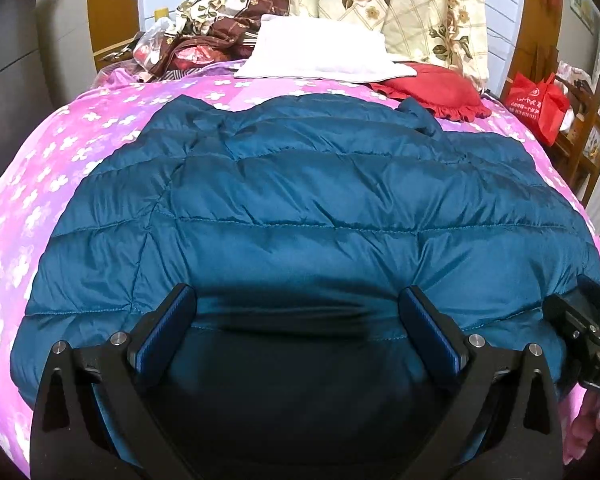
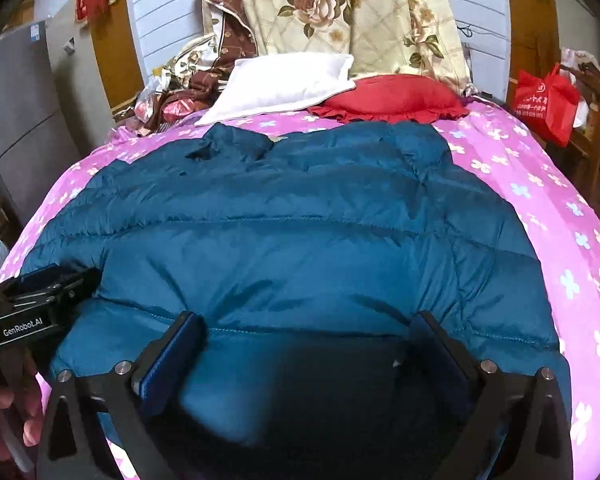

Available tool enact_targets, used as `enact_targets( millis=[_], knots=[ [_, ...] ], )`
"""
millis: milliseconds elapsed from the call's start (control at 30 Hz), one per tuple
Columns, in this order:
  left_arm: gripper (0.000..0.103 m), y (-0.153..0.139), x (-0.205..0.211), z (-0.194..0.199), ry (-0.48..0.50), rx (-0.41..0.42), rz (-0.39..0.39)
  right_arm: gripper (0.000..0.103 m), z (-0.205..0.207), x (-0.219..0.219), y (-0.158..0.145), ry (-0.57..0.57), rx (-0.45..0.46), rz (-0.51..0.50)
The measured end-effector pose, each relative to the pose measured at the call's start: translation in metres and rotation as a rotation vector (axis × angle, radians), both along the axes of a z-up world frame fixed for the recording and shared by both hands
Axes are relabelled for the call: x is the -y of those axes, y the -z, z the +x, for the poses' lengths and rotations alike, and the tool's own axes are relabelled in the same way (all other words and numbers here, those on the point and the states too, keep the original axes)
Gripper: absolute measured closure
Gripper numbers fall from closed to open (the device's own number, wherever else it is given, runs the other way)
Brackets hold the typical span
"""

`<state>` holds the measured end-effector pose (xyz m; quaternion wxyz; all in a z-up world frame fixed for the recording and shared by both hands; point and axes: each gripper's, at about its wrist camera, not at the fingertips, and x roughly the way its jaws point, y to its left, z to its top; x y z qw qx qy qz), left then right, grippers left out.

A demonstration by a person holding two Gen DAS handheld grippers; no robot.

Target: Fold large clothes

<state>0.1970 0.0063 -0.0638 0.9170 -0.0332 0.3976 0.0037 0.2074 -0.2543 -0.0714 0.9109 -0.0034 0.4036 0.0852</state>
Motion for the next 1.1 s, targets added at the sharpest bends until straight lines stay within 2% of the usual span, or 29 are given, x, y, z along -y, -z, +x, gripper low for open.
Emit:
enact_targets(
  millis=[133, 267, 333, 367, 433, 500, 567, 700, 767, 800, 867, 900, 933, 967, 1000, 1033, 1100],
  knots=[
    [0.001, 0.000, -0.001, 0.000, -0.001, -0.005, -0.006, 0.000, -0.001, 0.001, -0.008, 0.023, -0.004, 0.009],
    [0.001, 0.000, -0.001, 0.001, -0.001, -0.007, -0.006, 0.001, -0.012, -0.001, -0.023, 0.005, 0.072, 0.061],
    [0.001, -0.003, -0.001, -0.001, -0.002, -0.004, -0.007, 0.001, -0.008, -0.005, -0.017, -0.008, 0.041, 0.040],
    [0.001, -0.006, -0.002, -0.002, -0.003, 0.000, -0.011, 0.000, -0.001, -0.007, -0.006, -0.002, -0.013, 0.002],
    [0.001, -0.020, -0.009, -0.002, -0.011, 0.025, -0.031, 0.000, -0.001, -0.006, 0.001, 0.003, -0.005, -0.020],
    [0.001, -0.042, -0.034, -0.002, -0.055, 0.093, -0.071, 0.000, -0.001, -0.004, 0.000, 0.001, -0.006, -0.010],
    [0.001, -0.052, -0.060, 0.002, -0.104, 0.109, -0.093, 0.000, -0.001, -0.003, 0.001, -0.002, -0.007, -0.010],
    [0.001, -0.044, -0.131, 0.028, -0.241, 0.059, -0.152, 0.000, -0.001, -0.002, 0.003, 0.000, -0.001, -0.016],
    [0.001, -0.029, -0.161, 0.047, -0.259, -0.004, -0.229, 0.000, -0.001, -0.003, 0.004, 0.002, -0.001, -0.018],
    [0.001, -0.021, -0.170, 0.054, -0.259, -0.028, -0.267, 0.000, -0.001, -0.003, 0.004, 0.002, -0.001, -0.017],
    [0.001, 0.005, -0.184, 0.073, -0.246, -0.130, -0.366, 0.000, -0.001, -0.003, 0.004, -0.001, 0.000, -0.017],
    [0.001, 0.020, -0.188, 0.081, -0.217, -0.183, -0.440, 0.000, 0.000, -0.003, 0.004, -0.003, -0.001, -0.016],
    [0.000, 0.025, -0.189, 0.082, -0.191, -0.204, -0.480, 0.000, 0.000, -0.003, 0.004, -0.004, -0.001, -0.014],
    [0.001, 0.022, -0.188, 0.083, -0.158, -0.165, -0.460, 0.000, 0.000, -0.002, 0.004, -0.006, -0.001, -0.013],
    [0.001, 0.025, -0.184, 0.088, -0.100, -0.186, -0.490, 0.000, 0.000, -0.002, 0.004, -0.008, -0.001, -0.012],
    [0.001, 0.022, -0.180, 0.088, -0.069, -0.168, -0.486, 0.000, 0.000, -0.002, 0.004, -0.009, -0.002, -0.012],
    [0.001, 0.025, -0.179, 0.091, -0.016, -0.136, -0.528, 0.000, 0.000, -0.002, 0.004, -0.010, 0.000, -0.012]
  ],
)
